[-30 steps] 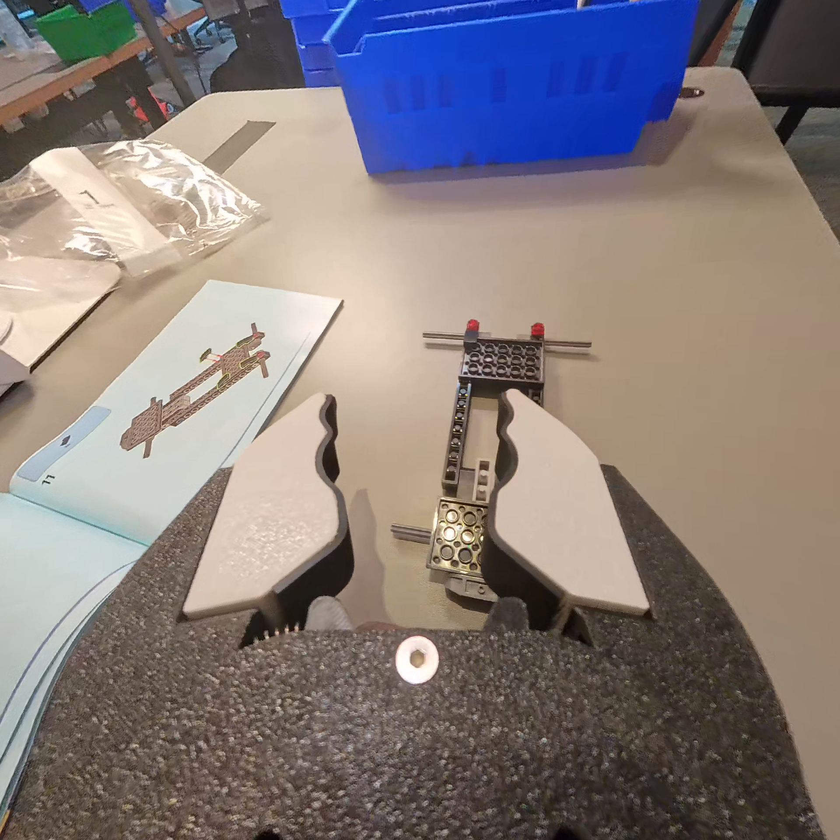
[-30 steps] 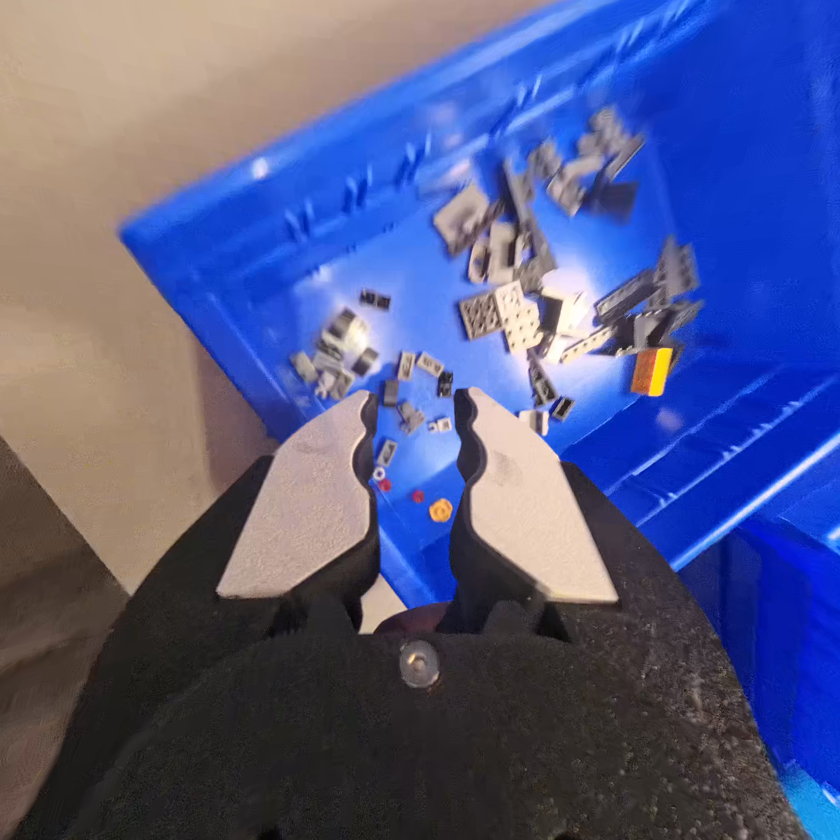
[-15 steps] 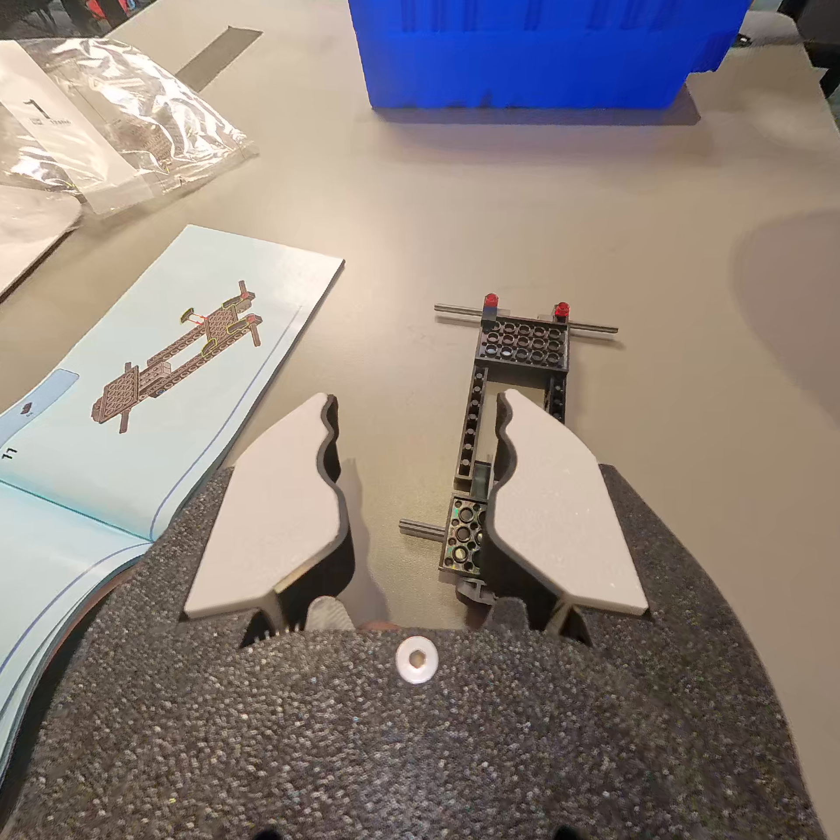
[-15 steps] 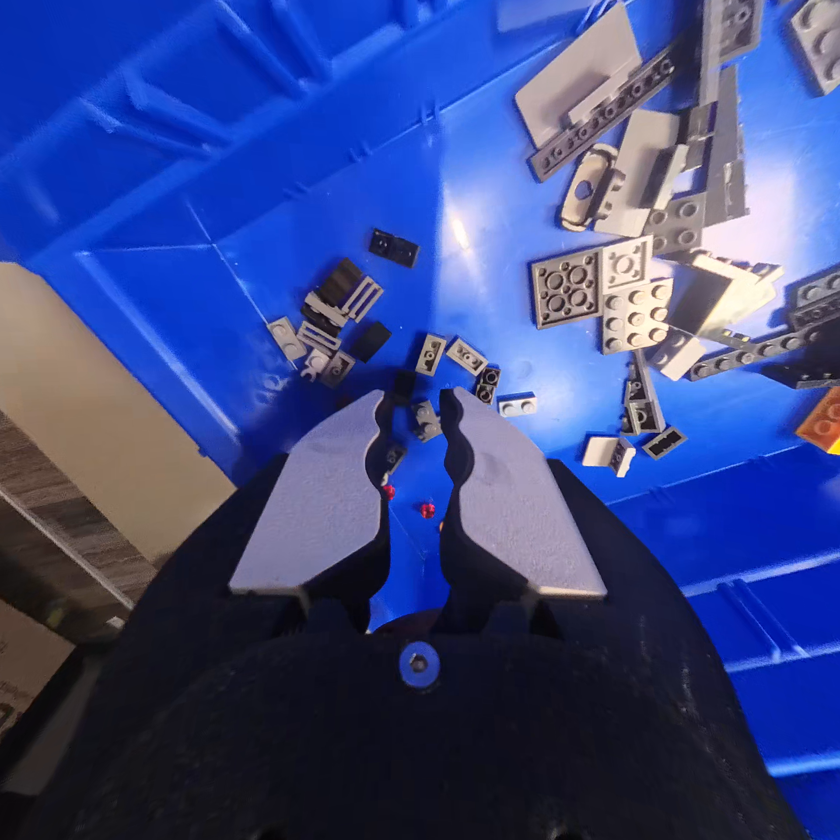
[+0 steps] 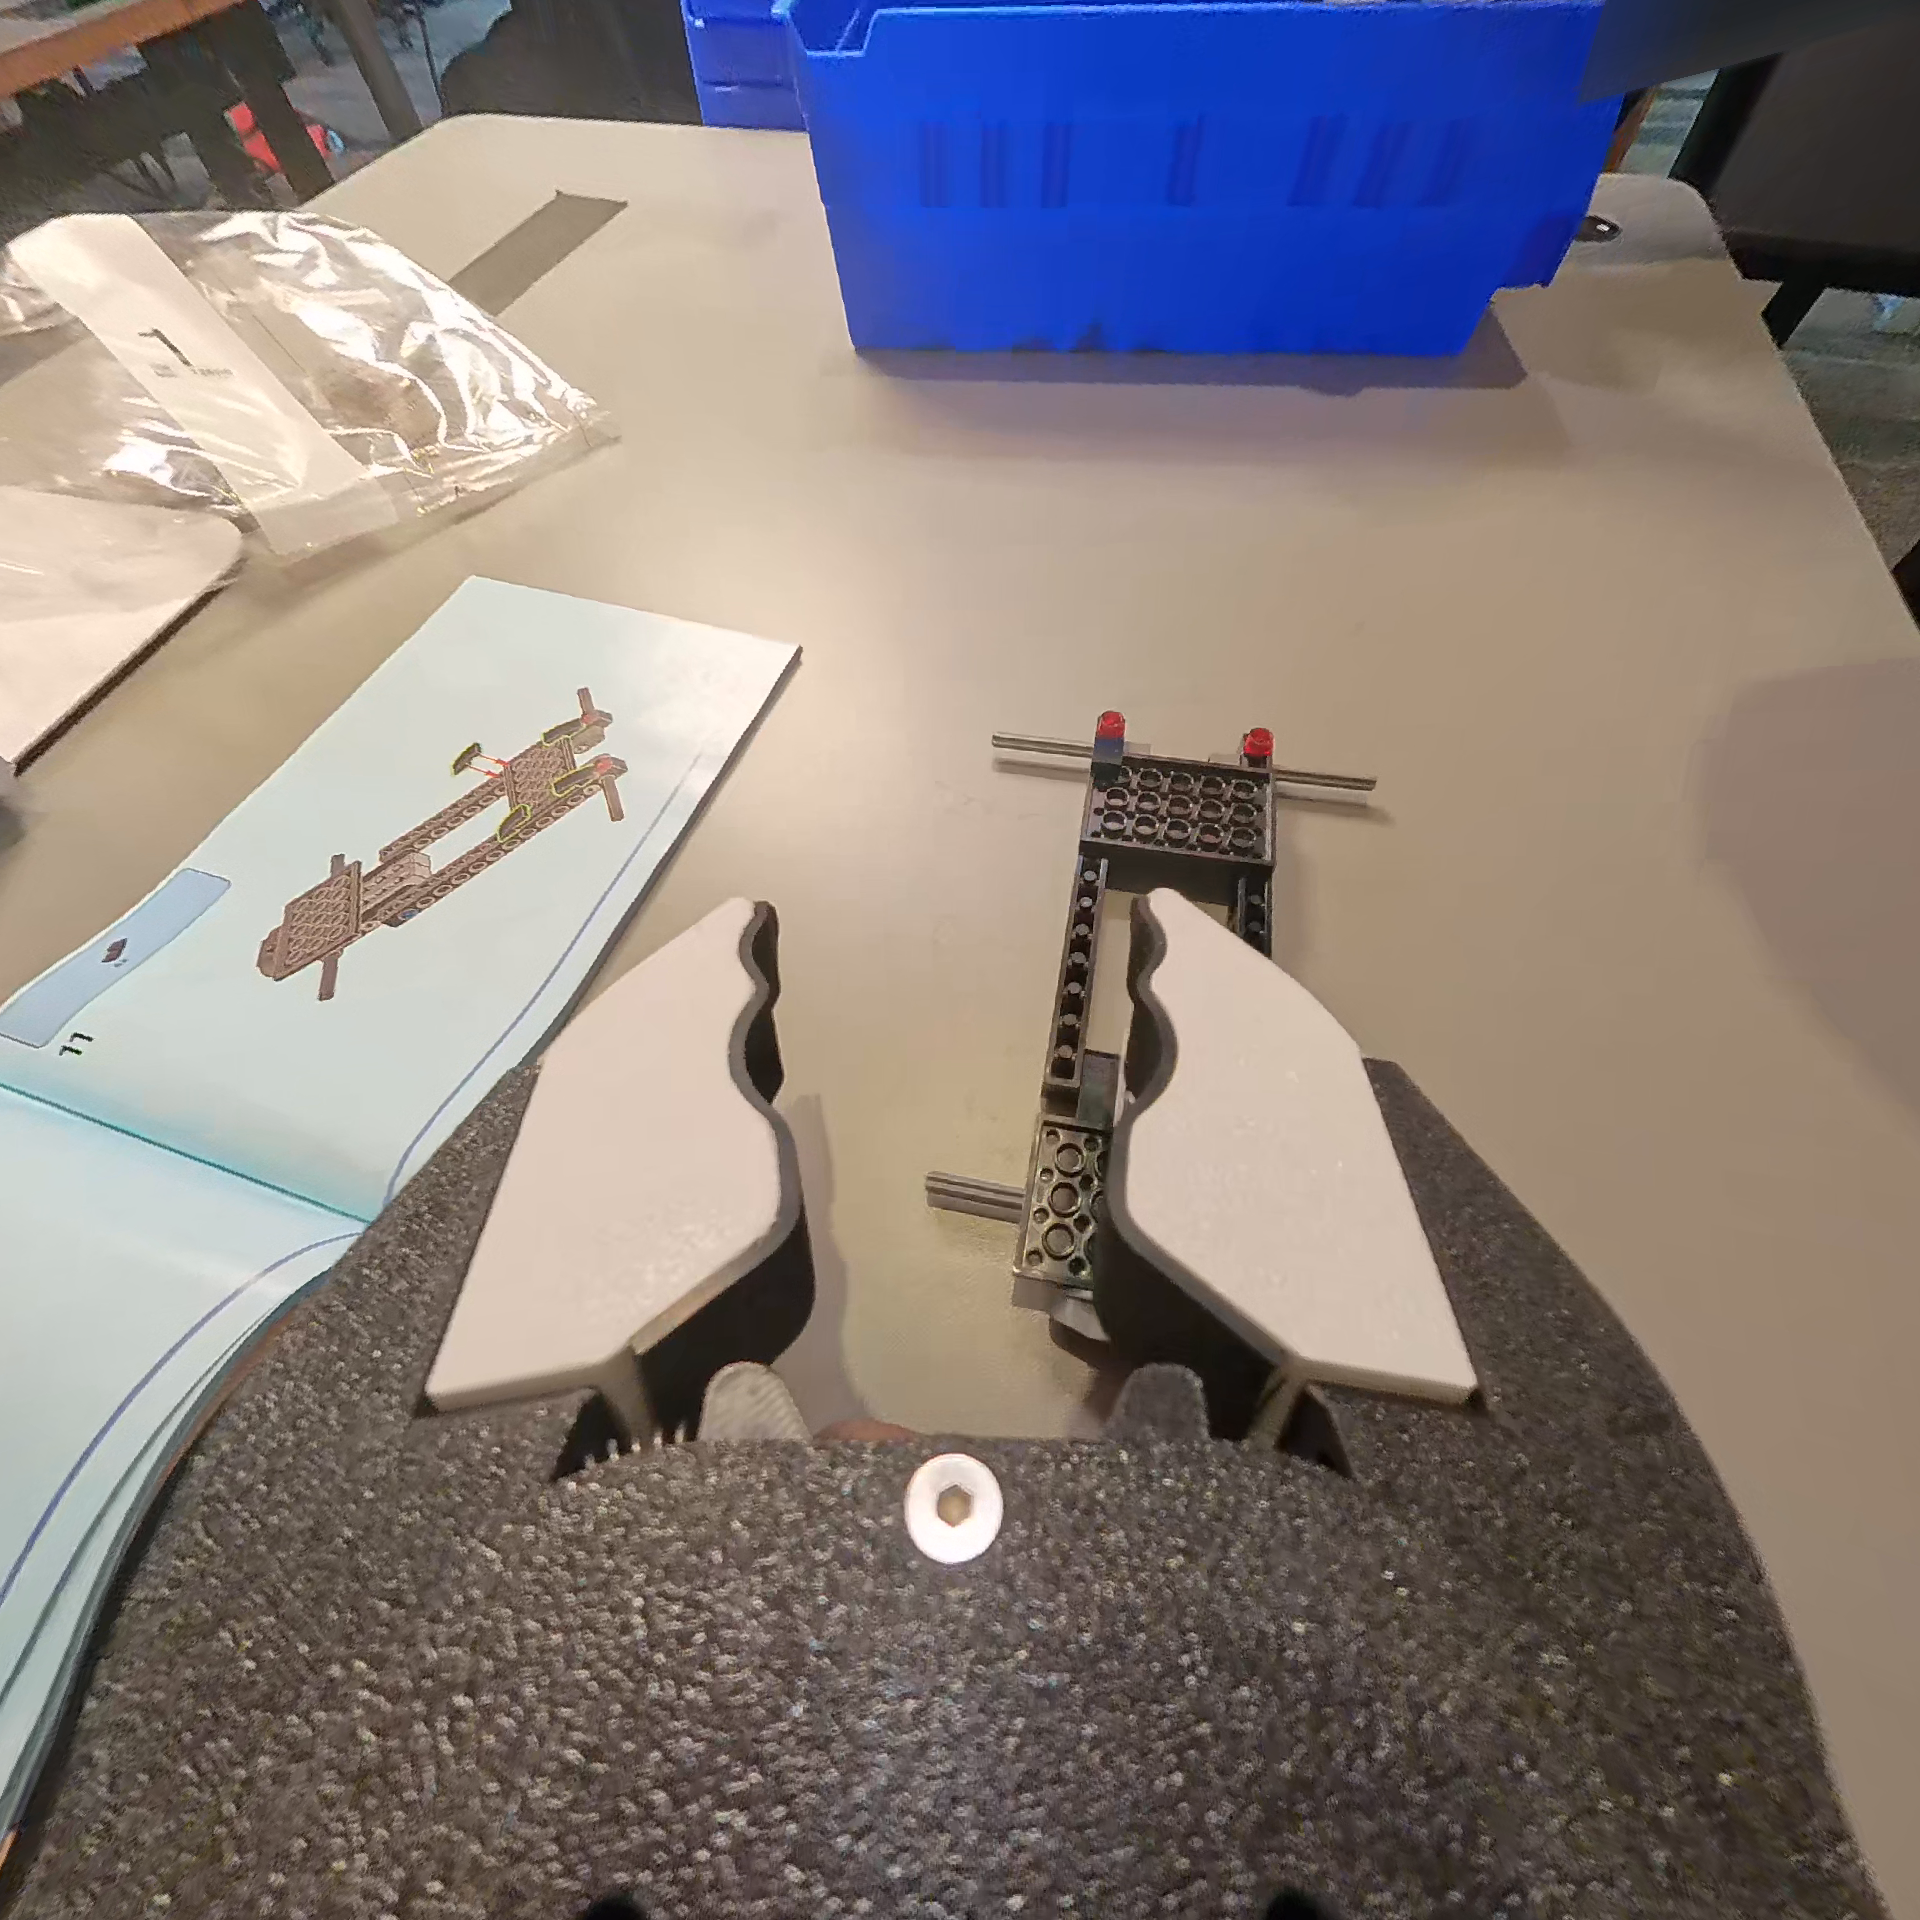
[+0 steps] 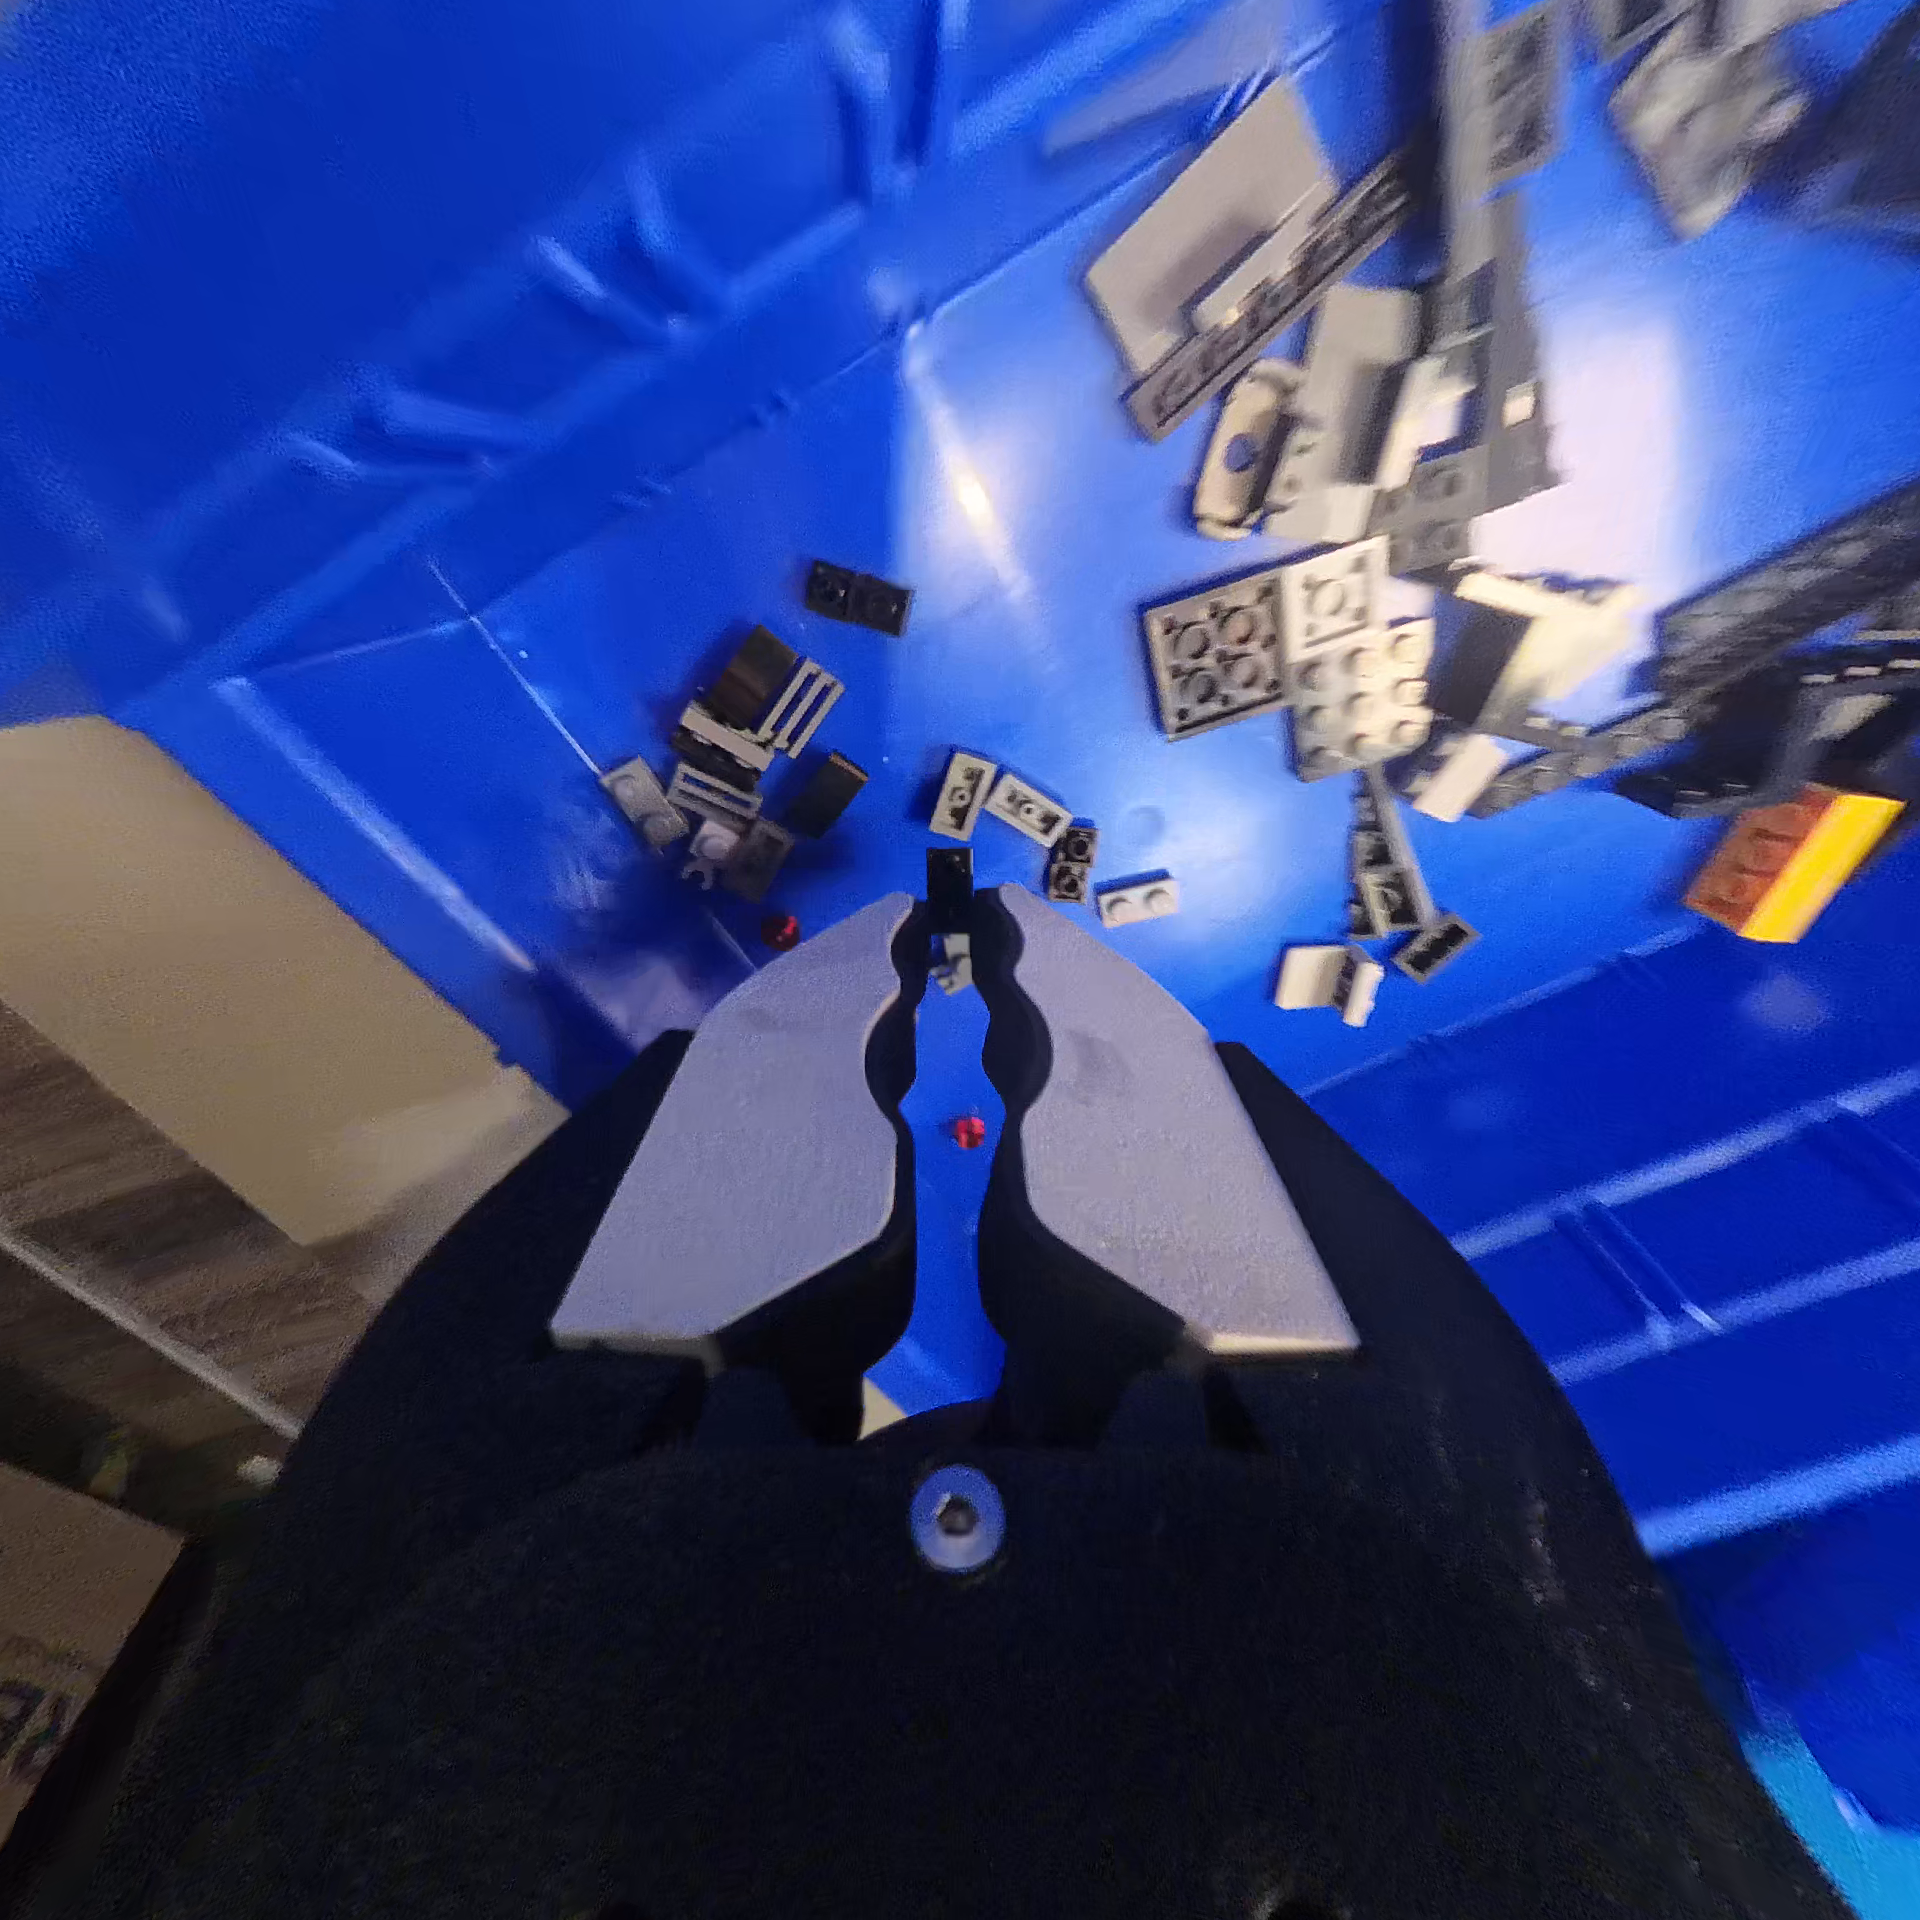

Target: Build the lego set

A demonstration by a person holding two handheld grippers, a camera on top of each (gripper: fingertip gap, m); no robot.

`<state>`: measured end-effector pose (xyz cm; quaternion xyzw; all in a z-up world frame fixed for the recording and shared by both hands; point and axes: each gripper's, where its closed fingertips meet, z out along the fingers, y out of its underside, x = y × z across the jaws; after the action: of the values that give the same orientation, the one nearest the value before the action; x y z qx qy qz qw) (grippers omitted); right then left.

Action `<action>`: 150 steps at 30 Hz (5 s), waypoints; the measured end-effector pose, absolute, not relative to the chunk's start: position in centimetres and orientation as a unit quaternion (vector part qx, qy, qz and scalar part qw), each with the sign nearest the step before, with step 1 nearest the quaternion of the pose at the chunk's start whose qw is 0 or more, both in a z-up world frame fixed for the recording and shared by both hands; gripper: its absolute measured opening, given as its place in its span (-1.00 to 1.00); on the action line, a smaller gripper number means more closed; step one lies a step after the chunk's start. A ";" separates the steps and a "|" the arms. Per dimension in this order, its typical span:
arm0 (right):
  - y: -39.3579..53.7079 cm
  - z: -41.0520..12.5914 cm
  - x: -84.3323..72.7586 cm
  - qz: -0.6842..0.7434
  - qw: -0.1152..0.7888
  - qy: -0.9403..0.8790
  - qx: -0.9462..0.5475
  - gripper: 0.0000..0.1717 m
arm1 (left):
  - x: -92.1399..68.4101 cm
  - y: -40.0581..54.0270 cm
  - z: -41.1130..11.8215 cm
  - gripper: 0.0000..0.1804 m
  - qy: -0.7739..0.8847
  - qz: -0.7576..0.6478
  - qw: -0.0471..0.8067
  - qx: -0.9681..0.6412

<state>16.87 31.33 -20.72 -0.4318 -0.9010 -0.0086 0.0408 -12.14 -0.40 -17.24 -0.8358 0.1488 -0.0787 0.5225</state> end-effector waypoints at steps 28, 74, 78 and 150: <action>1.6 -11.4 -8.3 0.739 0.039 -0.470 -0.482 -0.91 | -7.6 0.2 -12.4 -0.68 0.135 -0.072 0.643 -0.751; -3.0 -14.5 -3.2 0.658 -0.145 -0.612 -0.414 -0.81 | -2.0 -1.1 -15.0 -0.83 0.448 -0.008 0.594 -0.668; -3.2 -14.6 -2.8 0.657 -0.147 -0.616 -0.409 -0.78 | -2.0 -1.2 -14.6 -0.83 0.445 -0.005 0.604 -0.661; 0.6 -17.8 -1.7 0.486 0.156 -0.809 -0.293 -0.73 | -2.2 0.3 -18.3 -0.92 0.337 -0.041 0.436 -0.833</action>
<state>-1.72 0.65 -17.82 -0.2931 -0.8085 0.4859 0.1560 -2.16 0.32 -18.31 -0.8334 0.3373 -0.0410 0.4359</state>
